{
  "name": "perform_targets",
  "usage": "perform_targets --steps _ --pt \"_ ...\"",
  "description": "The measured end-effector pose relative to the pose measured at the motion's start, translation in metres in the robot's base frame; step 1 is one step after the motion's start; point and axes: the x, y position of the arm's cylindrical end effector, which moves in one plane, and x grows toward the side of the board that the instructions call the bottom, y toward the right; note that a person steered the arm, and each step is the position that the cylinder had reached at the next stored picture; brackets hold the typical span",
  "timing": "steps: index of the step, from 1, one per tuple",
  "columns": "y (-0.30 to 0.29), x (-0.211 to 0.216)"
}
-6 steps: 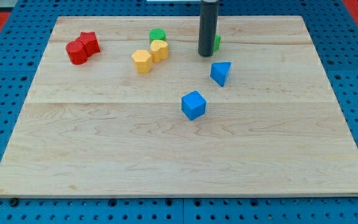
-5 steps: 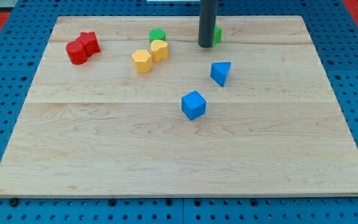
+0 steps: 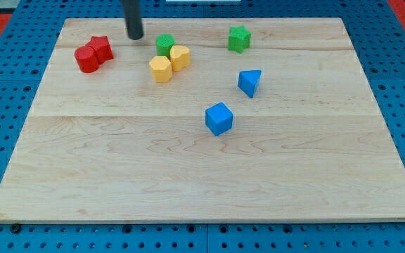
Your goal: Move green circle on top right to yellow heart
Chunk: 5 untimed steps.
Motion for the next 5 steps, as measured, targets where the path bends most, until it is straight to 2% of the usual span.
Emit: perform_targets --steps 1,2,3,5 --pt "-0.004 0.022" --pt "0.03 0.039" --pt "0.073 0.039" --pt "0.088 0.039"
